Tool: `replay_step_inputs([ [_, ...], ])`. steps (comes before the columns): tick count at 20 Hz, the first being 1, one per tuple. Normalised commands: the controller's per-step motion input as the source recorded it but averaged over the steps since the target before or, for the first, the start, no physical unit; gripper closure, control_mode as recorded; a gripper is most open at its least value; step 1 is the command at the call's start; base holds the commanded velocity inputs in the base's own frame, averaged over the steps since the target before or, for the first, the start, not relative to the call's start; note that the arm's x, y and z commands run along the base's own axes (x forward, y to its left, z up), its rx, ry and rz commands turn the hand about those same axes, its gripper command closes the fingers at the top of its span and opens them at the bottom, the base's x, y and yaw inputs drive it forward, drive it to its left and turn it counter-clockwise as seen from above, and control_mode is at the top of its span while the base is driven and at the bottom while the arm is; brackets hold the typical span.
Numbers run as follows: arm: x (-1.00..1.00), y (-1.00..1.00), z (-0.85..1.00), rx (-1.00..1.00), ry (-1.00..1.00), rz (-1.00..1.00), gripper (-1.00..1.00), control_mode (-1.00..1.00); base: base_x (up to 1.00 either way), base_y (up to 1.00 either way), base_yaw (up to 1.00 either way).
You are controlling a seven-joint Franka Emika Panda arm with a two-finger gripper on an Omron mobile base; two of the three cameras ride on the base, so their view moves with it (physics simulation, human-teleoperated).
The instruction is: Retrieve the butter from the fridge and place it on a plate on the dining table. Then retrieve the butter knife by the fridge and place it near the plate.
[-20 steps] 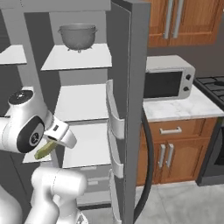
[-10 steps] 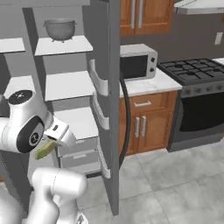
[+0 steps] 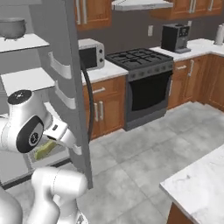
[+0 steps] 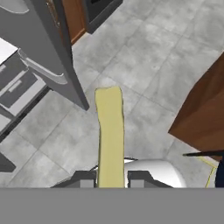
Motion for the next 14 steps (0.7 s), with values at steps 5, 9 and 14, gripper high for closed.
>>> replay_step_inputs([
  [5, 0.0, 0.0, 0.0, 0.0, 0.0, 0.0, 1.0, 1.0, -0.64, 0.0, -0.62],
  [9, 0.0, 0.0, 0.0, 0.0, 0.0, 0.0, 1.0, 1.0, -0.48, -0.02, -0.65],
  [14, 0.0, 0.0, 0.0, 0.0, 0.0, 0.0, 1.0, 1.0, -0.25, -0.37, -0.68],
])
